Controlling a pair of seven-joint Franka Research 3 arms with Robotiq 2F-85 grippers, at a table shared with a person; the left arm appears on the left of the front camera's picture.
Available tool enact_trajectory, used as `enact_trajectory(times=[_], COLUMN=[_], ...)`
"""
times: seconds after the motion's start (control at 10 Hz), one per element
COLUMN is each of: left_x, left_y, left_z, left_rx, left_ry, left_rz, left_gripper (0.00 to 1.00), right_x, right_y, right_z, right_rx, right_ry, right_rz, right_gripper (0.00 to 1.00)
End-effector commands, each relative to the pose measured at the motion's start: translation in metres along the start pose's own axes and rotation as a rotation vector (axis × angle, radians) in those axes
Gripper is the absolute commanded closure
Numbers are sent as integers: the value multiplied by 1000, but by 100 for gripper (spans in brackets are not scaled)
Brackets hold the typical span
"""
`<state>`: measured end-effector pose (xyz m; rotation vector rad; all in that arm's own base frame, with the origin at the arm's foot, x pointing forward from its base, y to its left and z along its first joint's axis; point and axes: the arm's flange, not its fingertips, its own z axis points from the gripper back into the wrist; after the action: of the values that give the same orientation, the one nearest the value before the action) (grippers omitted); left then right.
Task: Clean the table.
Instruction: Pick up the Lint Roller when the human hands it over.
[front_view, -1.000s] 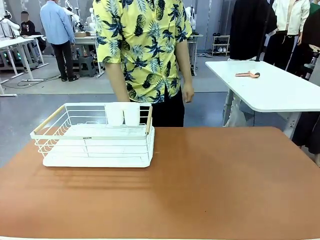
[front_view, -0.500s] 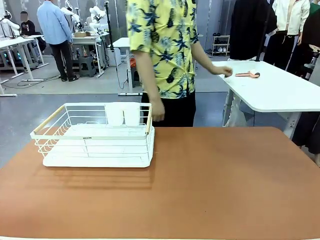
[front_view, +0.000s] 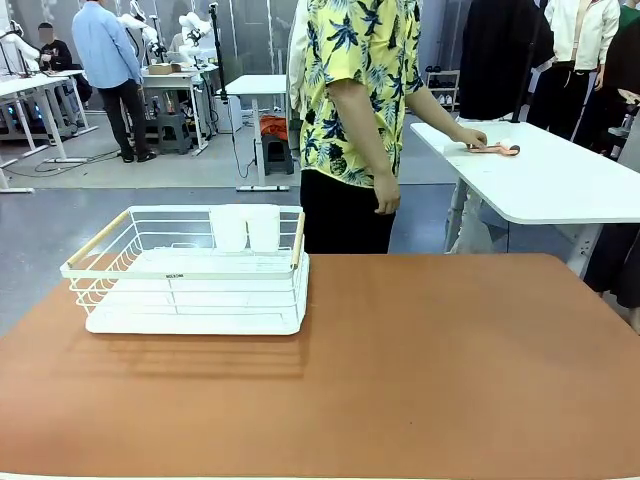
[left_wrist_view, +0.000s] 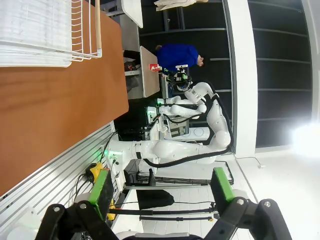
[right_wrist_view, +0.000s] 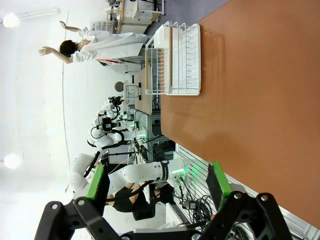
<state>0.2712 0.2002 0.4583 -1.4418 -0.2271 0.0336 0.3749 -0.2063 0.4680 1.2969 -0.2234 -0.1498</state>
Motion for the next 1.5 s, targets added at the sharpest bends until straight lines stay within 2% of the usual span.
enact_trajectory(times=[0.0, 1.4], left_x=[-3, -3], left_y=[0, 0], left_z=[2, 2], left_rx=[-4, -4], left_ry=[6, 6], left_rz=[-5, -5], left_gripper=[0, 0], right_x=[0, 0], right_y=[1, 1], right_z=[0, 0], right_rx=[8, 8], right_ry=[1, 1], right_rz=[6, 6], right_gripper=[0, 0])
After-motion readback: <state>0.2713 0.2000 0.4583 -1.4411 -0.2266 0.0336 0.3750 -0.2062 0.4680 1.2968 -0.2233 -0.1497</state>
